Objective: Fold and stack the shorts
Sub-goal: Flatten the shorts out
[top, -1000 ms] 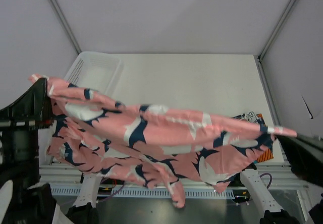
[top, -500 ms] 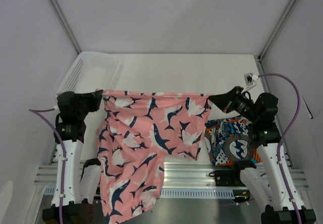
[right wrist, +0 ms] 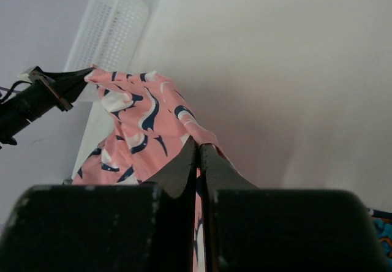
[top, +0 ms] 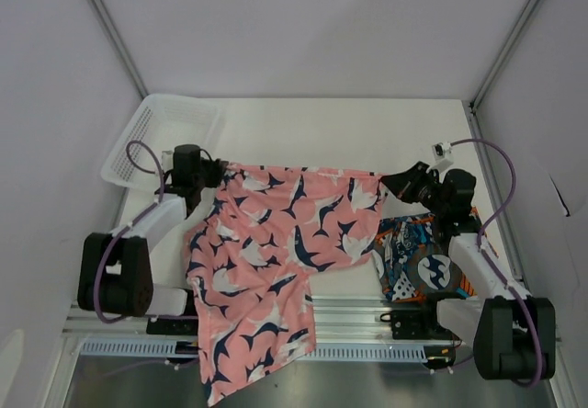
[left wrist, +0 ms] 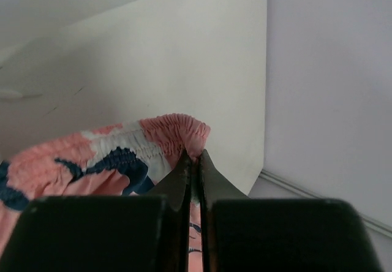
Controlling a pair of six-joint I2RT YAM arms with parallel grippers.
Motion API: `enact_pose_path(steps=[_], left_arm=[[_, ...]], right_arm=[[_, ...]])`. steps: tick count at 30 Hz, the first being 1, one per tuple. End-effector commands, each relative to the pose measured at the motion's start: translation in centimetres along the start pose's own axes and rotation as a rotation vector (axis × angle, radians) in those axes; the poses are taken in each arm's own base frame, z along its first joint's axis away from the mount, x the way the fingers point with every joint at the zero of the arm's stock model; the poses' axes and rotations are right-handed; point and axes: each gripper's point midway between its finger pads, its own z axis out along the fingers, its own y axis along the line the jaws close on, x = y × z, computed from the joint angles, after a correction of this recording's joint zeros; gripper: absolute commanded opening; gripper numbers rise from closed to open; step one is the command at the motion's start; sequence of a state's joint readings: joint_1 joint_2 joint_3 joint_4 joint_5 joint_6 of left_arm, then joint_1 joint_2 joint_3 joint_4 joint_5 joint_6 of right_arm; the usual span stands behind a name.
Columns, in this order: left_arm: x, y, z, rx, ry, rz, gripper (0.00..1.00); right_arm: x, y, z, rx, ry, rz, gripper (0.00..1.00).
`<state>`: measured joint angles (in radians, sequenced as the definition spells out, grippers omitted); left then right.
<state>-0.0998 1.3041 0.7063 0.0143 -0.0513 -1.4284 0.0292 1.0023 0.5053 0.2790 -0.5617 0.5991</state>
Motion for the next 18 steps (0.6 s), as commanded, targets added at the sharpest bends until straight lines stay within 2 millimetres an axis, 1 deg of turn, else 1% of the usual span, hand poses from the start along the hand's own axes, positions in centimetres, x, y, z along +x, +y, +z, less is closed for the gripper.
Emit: enact_pose_path(steps=[1,2,3,4,5,6,7,8,9,10,11,12,13,14,15,16,17,18], left_arm=[[-1.9,-7.2,1.8,0.177,-0.088,0.016,0.00],[-2.0,-7.1,2.5,0.161,-0.094,0.018,0.00],[-2.0,-7.8,3.8,0.155,-0.093,0.017,0.00],[-2.1,-7.6,4.7,0.140,-0.100,0.024,0.00],[-2.3,-8.6,5.2,0.148,-0.105,0.026,0.00],[-2.2,-8.4,6.5,0.128,-0.102,0.027,0.00],[-2.0,-8.3,7.2,0.122,-0.091,0.030,0.00],[-2.0,-9.3,7.7,0.139,-0.090,0.031,0.00],[-1.8,-9.2,8.4,0.132,-0.086,0.032,0.00],[-1.8,-10.1,9.5,0.142,-0.084,0.033,0.00],[-1.7,-10.1,10.1,0.139,-0.081,0.034,0.00],[-1.7,-10.1,10.6,0.140,-0.079,0.035,0.00],[-1.6,-10.2,11.8,0.135,-0.077,0.043,0.00],[-1.7,-11.0,12.2,0.148,-0.080,0.045,0.00],[-1.6,-10.7,12.8,0.141,-0.078,0.051,0.00],[-1.7,-11.7,13.6,0.156,-0.079,0.053,0.00],[-1.7,-11.6,14.1,0.154,-0.081,0.053,0.00],[-1.8,-12.5,14.4,0.172,-0.084,0.059,0.00]], right_arm=[[-4.3,0.0,1.7,-0.018,-0.125,-0.073,0.00],[-4.0,-1.2,2.7,0.001,-0.106,-0.058,0.00],[-4.2,-1.5,3.3,0.007,-0.103,-0.054,0.00],[-5.1,-1.3,4.0,-0.006,-0.116,-0.059,0.00],[-4.7,-2.8,5.0,0.017,-0.089,-0.033,0.00],[-6.0,-3.3,5.4,0.023,-0.107,-0.034,0.00],[-6.5,-3.5,5.9,0.014,-0.110,-0.036,0.00],[-5.9,-5.0,6.8,0.033,-0.084,-0.011,0.00],[-6.2,-5.5,7.4,0.036,-0.082,-0.003,0.00],[-7.1,-5.3,8.0,0.013,-0.092,-0.012,0.00],[-6.6,-6.5,8.9,0.023,-0.074,0.011,0.00],[-6.9,-7.1,9.2,0.027,-0.076,0.018,0.00],[-7.4,-7.5,9.7,0.022,-0.084,0.019,0.00],[-8.3,-7.2,10.4,-0.001,-0.091,0.014,0.00],[-7.9,-8.3,11.2,0.006,-0.072,0.032,0.00],[-8.1,-8.6,11.8,0.000,-0.072,0.034,0.00],[-9.2,-8.4,12.5,-0.018,-0.082,0.024,0.00],[-8.8,-9.5,13.3,-0.007,-0.068,0.040,0.00]])
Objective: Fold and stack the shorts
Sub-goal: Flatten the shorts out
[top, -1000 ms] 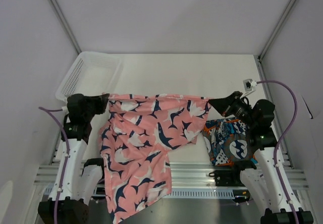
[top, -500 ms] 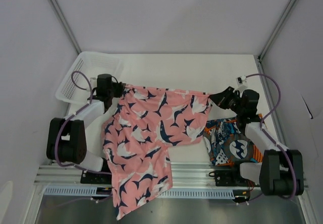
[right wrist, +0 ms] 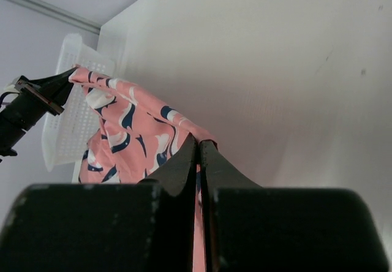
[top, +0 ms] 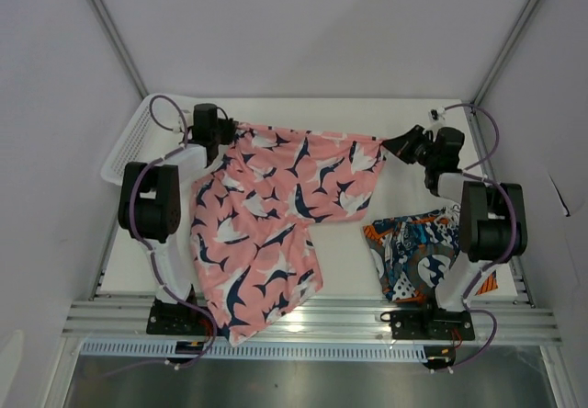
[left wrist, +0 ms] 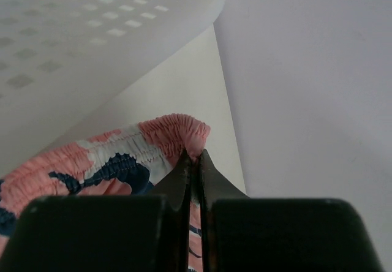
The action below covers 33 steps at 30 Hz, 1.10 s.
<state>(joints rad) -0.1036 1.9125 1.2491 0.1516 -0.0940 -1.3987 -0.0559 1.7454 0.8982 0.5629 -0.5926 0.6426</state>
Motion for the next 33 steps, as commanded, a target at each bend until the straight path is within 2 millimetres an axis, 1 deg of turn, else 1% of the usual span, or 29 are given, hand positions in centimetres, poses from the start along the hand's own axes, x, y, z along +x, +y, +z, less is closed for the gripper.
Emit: enact_pose_path(steps=[1,2,4,5,6,7,8,9,10,11,12,13,14,15,16,17,18,20,21,22,23,24,25,26,29,30,31,32,33], left_arm=[[-0.7,-4.0,1.4,0.104,-0.032,0.031,0.00],[-0.6,-4.7,2.1,0.117,-0.028,0.035,0.00],[-0.4,-4.7,2.9,0.120,-0.019,0.041,0.00],[-0.1,-4.2,3.6,0.112,-0.012,0.047,0.00],[-0.3,-5.4,3.7,0.141,-0.016,0.057,0.00],[-0.3,-5.6,3.9,0.145,-0.014,0.062,0.09],[-0.4,-6.4,4.0,0.165,-0.016,0.073,0.18],[-0.6,-6.8,3.9,0.178,-0.023,0.099,0.31],[-0.9,-7.4,3.8,0.189,-0.041,0.109,0.63],[-1.2,-7.8,3.5,0.196,-0.050,0.118,0.78],[-1.5,-8.8,2.8,0.213,-0.059,0.140,0.97],[-1.6,-9.7,2.4,0.224,-0.064,0.156,0.99],[-1.6,-9.6,2.1,0.206,-0.058,0.180,0.99],[-2.0,-11.1,1.1,0.229,-0.069,0.217,0.99],[-2.0,-11.1,0.7,0.222,-0.070,0.238,0.99],[-2.1,-11.5,0.2,0.229,-0.068,0.258,0.99],[-1.9,-11.7,-0.4,0.239,-0.066,0.293,0.99],[-1.1,-13.0,-2.0,0.279,-0.043,0.341,0.99],[-0.7,-13.3,-2.5,0.282,-0.040,0.387,0.99],[0.6,-13.6,-3.4,0.281,-0.021,0.414,0.99],[1.3,-13.5,-3.7,0.285,-0.011,0.437,0.99],[2.2,-13.7,-4.1,0.300,0.006,0.472,0.99],[3.8,-13.7,-4.4,0.305,0.035,0.489,0.99],[4.6,-13.6,-4.5,0.311,0.049,0.499,0.99],[8.0,-13.7,-4.7,0.362,0.134,0.538,0.99],[9.1,-13.3,-4.2,0.359,0.165,0.546,0.99],[10.6,-13.2,-4.2,0.361,0.194,0.560,0.99],[11.8,-12.0,-3.4,0.339,0.220,0.572,0.99],[13.4,-11.9,-3.5,0.344,0.246,0.582,0.99]], right_arm=[[-3.7,1.0,2.3,-0.081,-0.067,-0.053,0.00],[-4.3,0.7,3.4,-0.088,-0.069,-0.056,0.00],[-5.0,0.3,4.4,-0.091,-0.072,-0.052,0.00],[-5.5,0.3,5.0,-0.096,-0.074,-0.053,0.00],[-7.1,1.0,5.7,-0.115,-0.092,-0.073,0.00],[-6.6,-0.2,6.6,-0.093,-0.069,-0.052,0.00],[-7.0,-0.2,7.1,-0.093,-0.071,-0.052,0.02],[-8.2,0.2,7.6,-0.096,-0.077,-0.064,0.30],[-8.5,0.0,7.9,-0.086,-0.073,-0.064,0.47],[-8.7,-0.3,8.3,-0.075,-0.068,-0.064,0.56],[-9.1,-0.2,8.3,-0.060,-0.066,-0.068,0.70],[-9.2,-0.3,8.2,-0.046,-0.065,-0.086,0.77],[-9.8,0.4,7.7,-0.043,-0.074,-0.101,0.81],[-9.5,0.1,7.3,-0.012,-0.057,-0.094,0.88],[-9.4,-0.2,7.0,0.017,-0.053,-0.093,0.88],[-9.6,0.3,6.3,0.023,-0.053,-0.112,0.88],[-8.9,0.1,5.9,0.040,-0.032,-0.104,0.88],[-7.3,-0.6,4.9,0.063,-0.004,-0.086,0.88],[-7.3,0.0,4.2,0.055,-0.012,-0.091,0.87],[-6.7,0.0,3.8,0.053,-0.002,-0.085,0.87],[-4.6,-0.4,3.3,0.044,0.039,-0.053,0.86],[-4.3,0.3,2.8,0.020,0.037,-0.056,0.85],[-3.4,0.4,2.6,0.014,0.054,-0.045,0.85],[-1.6,-0.1,2.1,0.013,0.094,-0.020,0.82],[0.7,0.5,1.4,-0.021,0.132,-0.005,0.78],[2.2,0.1,0.9,-0.011,0.162,0.012,0.77],[2.7,0.3,0.6,-0.009,0.172,0.012,0.77],[3.4,0.0,0.4,0.002,0.183,0.025,0.76],[4.7,-0.3,-0.1,0.009,0.203,0.062,0.76]])
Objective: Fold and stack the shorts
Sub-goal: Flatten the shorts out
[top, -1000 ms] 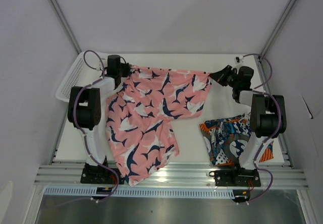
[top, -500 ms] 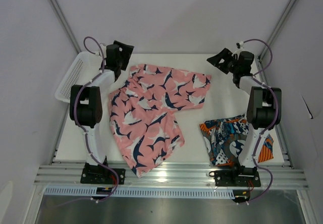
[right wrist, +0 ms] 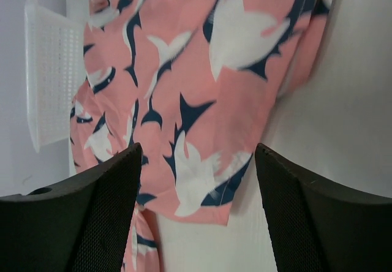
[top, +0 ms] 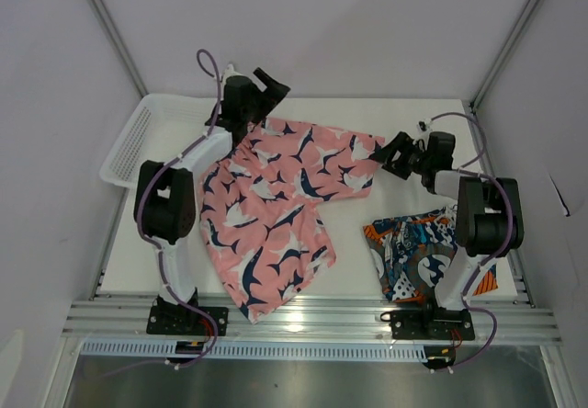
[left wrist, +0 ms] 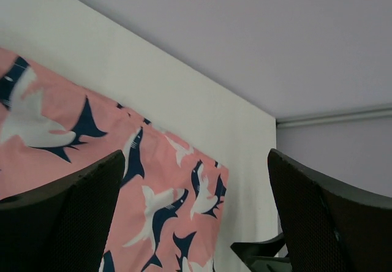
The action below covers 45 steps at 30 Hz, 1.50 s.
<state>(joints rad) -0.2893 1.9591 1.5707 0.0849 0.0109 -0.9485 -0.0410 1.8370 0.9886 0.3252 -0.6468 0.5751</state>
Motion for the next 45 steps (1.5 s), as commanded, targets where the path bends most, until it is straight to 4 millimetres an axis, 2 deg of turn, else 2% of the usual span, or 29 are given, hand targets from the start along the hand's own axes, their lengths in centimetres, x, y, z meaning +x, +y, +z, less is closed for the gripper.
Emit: enact_pose_path(steps=[1,7,9,10,13,22,23,26,28,30,31,33,34,35,38,39,45], left_arm=[[3.6,-1.9,1.0,0.052,0.085,0.069,0.98],[10.2,-1.6,3.2,0.062,0.214,0.067,0.98],[11.9,-1.5,3.6,0.066,0.247,0.058,0.97],[13.0,-0.7,4.1,0.061,0.271,0.054,0.97],[14.4,0.5,4.8,0.038,0.306,0.043,0.96],[16.2,2.7,6.0,-0.015,0.352,0.030,0.96],[16.6,2.9,6.1,-0.018,0.360,0.024,0.96],[17.0,3.4,6.6,-0.031,0.368,0.016,0.95],[17.1,3.7,6.7,-0.040,0.365,0.018,0.95],[17.0,3.8,6.8,-0.046,0.361,0.022,0.95],[16.9,3.8,6.8,-0.045,0.358,0.027,0.95],[16.7,3.7,6.8,-0.045,0.353,0.032,0.95],[16.5,3.7,6.8,-0.047,0.344,0.036,0.95],[16.5,3.8,6.8,-0.050,0.341,0.040,0.95],[16.1,3.6,6.8,-0.051,0.327,0.047,0.95],[16.3,4.1,6.6,-0.073,0.337,0.050,0.95],[15.7,4.1,6.9,-0.086,0.315,0.068,0.95]], right_arm=[[1.6,2.1,-1.1,-0.067,0.017,0.000,0.75],[5.1,1.1,-1.4,-0.052,0.063,0.041,0.70],[6.3,2.1,-1.0,-0.084,0.092,0.026,0.68],[6.8,2.2,-1.1,-0.087,0.105,0.027,0.66],[7.5,2.4,-1.0,-0.096,0.125,0.022,0.61],[8.8,3.2,-0.8,-0.139,0.166,0.002,0.36],[8.9,3.2,-0.8,-0.142,0.168,0.005,0.28],[8.7,3.5,-1.1,-0.150,0.169,0.014,0.14],[8.4,4.1,-1.4,-0.156,0.175,0.023,0.09],[8.2,4.6,-1.6,-0.149,0.186,0.035,0.06],[7.4,5.2,-1.5,-0.150,0.181,0.026,0.06],[7.4,5.6,-1.8,-0.116,0.212,0.047,0.05],[6.4,6.1,-1.7,-0.108,0.201,0.039,0.01],[6.7,6.2,-2.0,-0.086,0.227,0.061,0.00],[5.9,6.6,-2.4,-0.038,0.245,0.097,0.00],[5.9,6.6,-2.5,-0.027,0.259,0.112,0.00],[6.8,6.1,-3.5,-0.006,0.324,0.189,0.03]])
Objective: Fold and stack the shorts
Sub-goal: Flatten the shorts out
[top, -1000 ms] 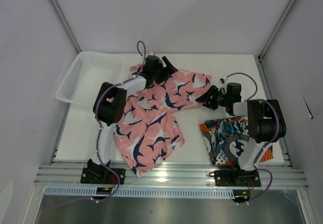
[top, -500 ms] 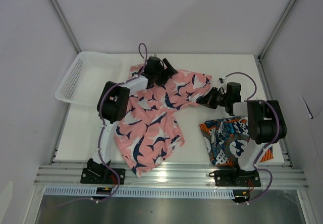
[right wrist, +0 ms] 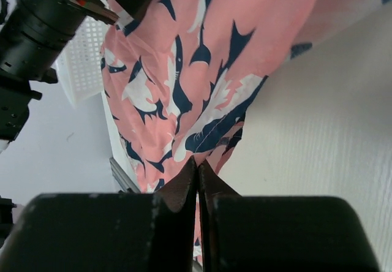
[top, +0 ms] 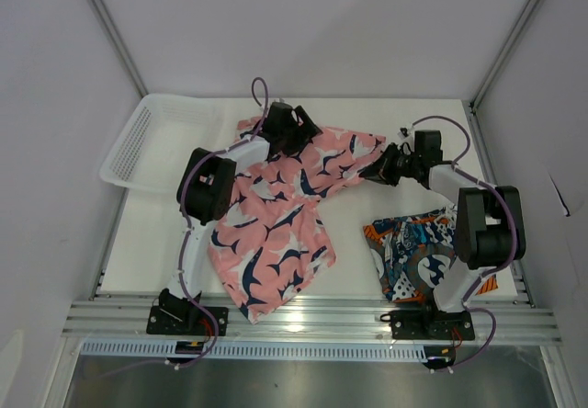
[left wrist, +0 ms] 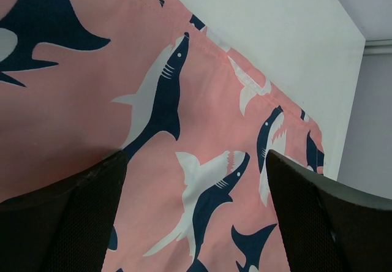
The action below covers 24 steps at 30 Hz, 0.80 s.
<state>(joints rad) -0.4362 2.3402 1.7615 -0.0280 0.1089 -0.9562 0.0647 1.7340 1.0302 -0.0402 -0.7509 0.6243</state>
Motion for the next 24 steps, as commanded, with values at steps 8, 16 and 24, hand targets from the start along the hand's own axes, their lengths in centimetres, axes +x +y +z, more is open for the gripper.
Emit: enact_pose_path(steps=[8,16,24], left_arm=[[-2.3,-1.6,-0.4,0.004,-0.065,0.048,0.95],[-2.5,-1.6,-0.2,0.000,-0.068,0.053,0.95],[-2.6,-2.0,-0.4,0.011,-0.070,0.063,0.96]], right_arm=[[0.5,2.7,-1.9,-0.110,0.050,0.050,0.09],[-0.6,4.7,-1.3,-0.181,0.027,-0.095,0.78],[1.5,0.9,1.8,-0.178,0.080,-0.096,0.79]])
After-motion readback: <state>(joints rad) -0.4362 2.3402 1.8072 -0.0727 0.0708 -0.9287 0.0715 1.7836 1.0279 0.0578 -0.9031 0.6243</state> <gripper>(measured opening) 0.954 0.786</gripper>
